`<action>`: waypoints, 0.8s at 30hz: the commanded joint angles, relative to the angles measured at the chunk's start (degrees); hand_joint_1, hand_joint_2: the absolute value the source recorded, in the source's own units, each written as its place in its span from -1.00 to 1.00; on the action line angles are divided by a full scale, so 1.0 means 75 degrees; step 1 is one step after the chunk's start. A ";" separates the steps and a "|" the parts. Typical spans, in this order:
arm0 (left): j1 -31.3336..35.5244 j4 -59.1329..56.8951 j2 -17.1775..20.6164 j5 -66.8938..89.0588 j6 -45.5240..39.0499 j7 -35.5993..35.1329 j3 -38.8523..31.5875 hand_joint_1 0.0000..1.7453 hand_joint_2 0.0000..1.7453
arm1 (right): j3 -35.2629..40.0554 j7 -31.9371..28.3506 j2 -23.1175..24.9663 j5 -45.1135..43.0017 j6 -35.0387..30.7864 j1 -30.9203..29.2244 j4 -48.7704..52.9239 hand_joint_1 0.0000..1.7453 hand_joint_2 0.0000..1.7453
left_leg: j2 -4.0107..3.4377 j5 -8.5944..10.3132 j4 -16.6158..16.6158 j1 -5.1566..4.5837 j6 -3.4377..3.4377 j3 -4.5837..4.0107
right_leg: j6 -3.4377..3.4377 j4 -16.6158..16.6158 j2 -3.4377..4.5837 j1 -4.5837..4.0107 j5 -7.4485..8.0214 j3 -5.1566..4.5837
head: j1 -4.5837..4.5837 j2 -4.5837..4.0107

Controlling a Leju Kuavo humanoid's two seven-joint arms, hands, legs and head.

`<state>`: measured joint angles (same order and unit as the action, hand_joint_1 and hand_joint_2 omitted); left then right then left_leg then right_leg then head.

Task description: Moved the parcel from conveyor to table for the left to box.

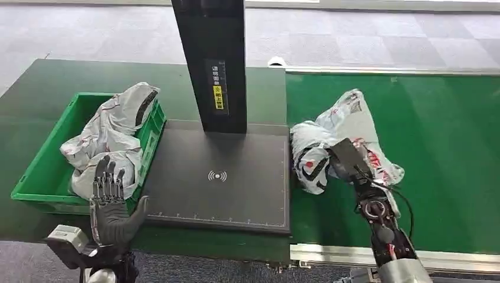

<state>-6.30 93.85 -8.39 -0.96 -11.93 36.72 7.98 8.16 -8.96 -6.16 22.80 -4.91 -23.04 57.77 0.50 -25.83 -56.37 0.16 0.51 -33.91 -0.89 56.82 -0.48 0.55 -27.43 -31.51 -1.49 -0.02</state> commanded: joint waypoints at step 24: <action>0.0835 -0.0280 0.0037 0.0117 0.0273 -0.0001 -0.0282 -1.00 1.00 | 0.1250 -0.0370 0.1138 -0.0608 0.1872 -0.0799 0.0153 1.00 1.00 | -0.0104 -0.0018 0.0013 0.0008 -0.0015 0.0031 | 0.0017 -0.0009 0.0103 -0.0012 0.0008 0.0015 | 0.0000 0.0000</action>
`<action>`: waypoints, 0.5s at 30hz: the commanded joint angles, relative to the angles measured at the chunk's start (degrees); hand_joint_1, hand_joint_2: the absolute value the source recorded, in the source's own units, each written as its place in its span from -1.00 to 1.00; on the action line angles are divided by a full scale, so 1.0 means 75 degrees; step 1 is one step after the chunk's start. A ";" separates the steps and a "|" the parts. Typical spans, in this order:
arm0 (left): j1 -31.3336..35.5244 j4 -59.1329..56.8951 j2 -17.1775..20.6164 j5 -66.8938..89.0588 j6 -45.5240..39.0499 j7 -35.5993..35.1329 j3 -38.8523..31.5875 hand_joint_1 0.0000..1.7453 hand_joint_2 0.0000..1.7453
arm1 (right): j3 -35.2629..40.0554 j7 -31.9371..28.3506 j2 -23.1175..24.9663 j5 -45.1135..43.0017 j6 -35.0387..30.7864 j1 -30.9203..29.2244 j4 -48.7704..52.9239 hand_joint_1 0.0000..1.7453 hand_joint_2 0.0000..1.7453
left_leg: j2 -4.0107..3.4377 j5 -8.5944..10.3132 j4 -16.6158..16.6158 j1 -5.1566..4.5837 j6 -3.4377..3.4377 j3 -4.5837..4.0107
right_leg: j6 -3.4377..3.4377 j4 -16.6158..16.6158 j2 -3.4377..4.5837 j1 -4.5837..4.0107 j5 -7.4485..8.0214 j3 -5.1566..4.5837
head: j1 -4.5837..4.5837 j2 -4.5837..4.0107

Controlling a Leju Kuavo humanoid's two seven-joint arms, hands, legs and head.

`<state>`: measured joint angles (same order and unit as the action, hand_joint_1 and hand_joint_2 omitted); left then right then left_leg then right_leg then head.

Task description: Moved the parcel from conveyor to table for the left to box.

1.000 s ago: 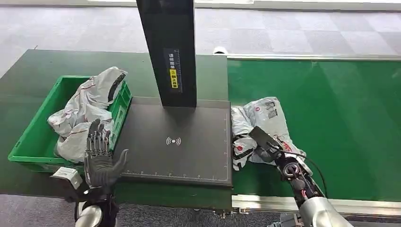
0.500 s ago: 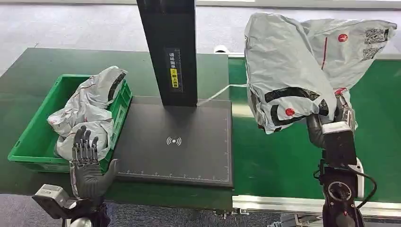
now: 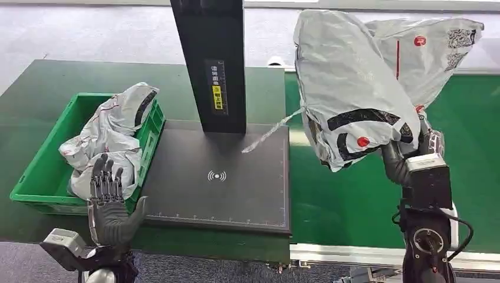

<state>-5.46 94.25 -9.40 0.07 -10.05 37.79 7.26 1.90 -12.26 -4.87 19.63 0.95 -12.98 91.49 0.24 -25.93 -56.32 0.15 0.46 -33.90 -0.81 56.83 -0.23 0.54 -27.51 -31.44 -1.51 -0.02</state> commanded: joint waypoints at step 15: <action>0.1046 -0.0402 0.0152 0.0062 -0.0158 -0.0390 -0.0333 -1.00 1.00 | 0.2947 -0.0387 0.1934 -0.0904 0.1489 -0.3580 -0.7475 1.00 1.00 | -0.0055 0.0021 0.0012 0.0013 -0.0025 0.0032 | 0.0023 -0.0001 0.0044 -0.0015 0.0019 0.0002 | 0.0003 0.0000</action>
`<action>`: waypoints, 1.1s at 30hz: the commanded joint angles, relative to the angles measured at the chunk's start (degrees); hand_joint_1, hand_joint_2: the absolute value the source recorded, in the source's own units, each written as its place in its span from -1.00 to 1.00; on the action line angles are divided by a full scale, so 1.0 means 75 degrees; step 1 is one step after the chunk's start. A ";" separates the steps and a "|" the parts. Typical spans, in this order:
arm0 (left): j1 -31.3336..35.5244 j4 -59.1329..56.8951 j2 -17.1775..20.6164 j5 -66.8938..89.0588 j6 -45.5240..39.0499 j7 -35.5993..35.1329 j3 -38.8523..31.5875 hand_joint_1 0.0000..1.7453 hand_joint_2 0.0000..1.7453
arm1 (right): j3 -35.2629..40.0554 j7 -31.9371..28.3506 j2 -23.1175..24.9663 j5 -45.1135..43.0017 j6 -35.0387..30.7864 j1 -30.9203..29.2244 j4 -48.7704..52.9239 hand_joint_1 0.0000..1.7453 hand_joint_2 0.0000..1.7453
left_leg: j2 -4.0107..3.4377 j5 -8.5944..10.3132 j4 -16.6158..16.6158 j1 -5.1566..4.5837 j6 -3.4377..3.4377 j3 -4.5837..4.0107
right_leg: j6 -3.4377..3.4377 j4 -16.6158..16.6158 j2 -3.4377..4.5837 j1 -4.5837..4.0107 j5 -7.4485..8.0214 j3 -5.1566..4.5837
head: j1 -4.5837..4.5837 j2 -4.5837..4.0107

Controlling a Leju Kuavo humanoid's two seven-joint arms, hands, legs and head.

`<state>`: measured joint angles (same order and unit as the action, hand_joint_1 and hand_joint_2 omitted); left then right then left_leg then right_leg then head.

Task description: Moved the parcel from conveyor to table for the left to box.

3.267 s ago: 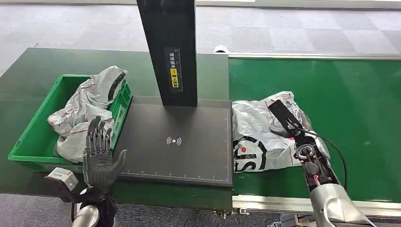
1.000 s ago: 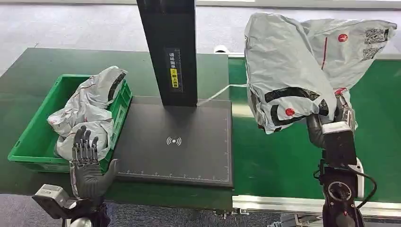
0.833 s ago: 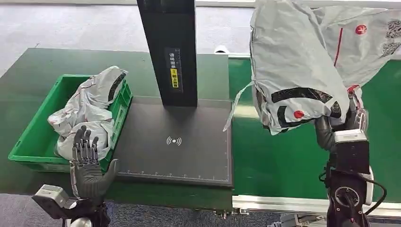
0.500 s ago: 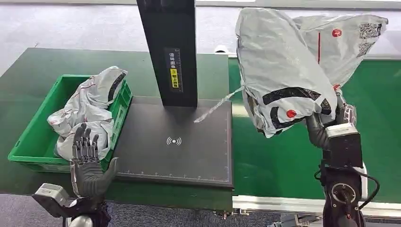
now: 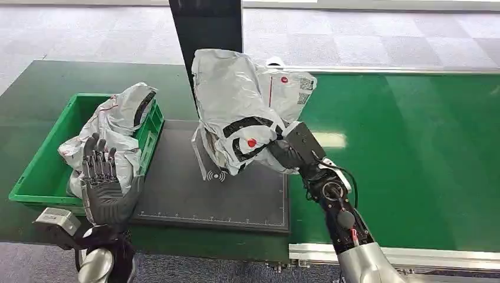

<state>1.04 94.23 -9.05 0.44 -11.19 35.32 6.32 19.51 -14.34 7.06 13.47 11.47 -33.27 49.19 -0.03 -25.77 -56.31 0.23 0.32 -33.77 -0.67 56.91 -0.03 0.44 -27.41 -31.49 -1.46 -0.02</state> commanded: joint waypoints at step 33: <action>0.0173 -0.0274 -0.0069 0.0219 0.0187 -0.0241 -0.0280 -1.00 1.00 | 0.2005 0.0015 0.0295 -0.0210 0.0586 -0.0537 -0.0047 -1.00 -1.00 | 0.0004 0.0000 0.0002 0.0002 -0.0005 -0.0004 | 0.0003 -0.0004 -0.0003 -0.0003 0.0000 -0.0009 | -0.0003 0.0000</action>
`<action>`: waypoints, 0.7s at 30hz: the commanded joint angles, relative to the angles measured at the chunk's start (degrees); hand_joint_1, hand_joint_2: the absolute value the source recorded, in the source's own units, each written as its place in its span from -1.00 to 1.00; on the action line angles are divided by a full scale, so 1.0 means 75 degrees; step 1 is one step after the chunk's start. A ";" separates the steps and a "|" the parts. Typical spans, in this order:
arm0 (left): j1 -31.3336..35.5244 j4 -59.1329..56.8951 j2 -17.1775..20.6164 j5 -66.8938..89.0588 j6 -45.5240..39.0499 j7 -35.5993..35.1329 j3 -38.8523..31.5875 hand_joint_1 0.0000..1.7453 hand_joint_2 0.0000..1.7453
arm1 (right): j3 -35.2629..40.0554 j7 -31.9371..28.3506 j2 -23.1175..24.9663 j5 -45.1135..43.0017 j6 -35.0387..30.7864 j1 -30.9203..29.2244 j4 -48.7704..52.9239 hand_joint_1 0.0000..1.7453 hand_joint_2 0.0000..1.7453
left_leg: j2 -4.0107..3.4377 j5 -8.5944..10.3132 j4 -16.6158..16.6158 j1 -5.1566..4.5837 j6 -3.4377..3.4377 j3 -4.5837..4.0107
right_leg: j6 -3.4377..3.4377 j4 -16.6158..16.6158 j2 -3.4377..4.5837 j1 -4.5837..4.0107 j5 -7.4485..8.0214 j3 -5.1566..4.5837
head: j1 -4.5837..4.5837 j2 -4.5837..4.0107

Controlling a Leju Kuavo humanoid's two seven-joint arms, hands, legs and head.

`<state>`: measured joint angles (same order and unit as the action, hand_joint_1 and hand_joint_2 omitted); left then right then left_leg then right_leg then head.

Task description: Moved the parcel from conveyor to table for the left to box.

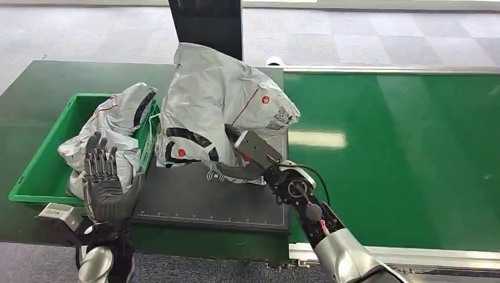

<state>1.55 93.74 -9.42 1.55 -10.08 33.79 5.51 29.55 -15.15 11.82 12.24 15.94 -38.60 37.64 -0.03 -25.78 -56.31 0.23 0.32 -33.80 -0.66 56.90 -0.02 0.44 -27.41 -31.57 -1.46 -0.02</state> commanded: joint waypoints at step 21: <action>0.1744 -0.1403 0.0246 0.2570 0.0431 -0.0574 0.0660 -1.00 1.00 | -0.1036 -0.0618 -0.0792 -0.1326 -0.0474 0.1747 0.7144 -1.00 1.00 | 0.0064 0.0013 -0.0007 0.0001 -0.0003 -0.0023 | 0.0002 0.0005 -0.0064 0.0000 -0.0008 -0.0009 | 0.0000 0.0000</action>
<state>4.70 93.70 -10.16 13.61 -9.62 33.42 5.86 29.69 -18.36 8.24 3.45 15.52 -28.02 74.06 0.01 -25.78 -56.33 0.23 0.32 -33.79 -0.66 56.89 -0.06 0.45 -27.40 -31.62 -1.46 -0.02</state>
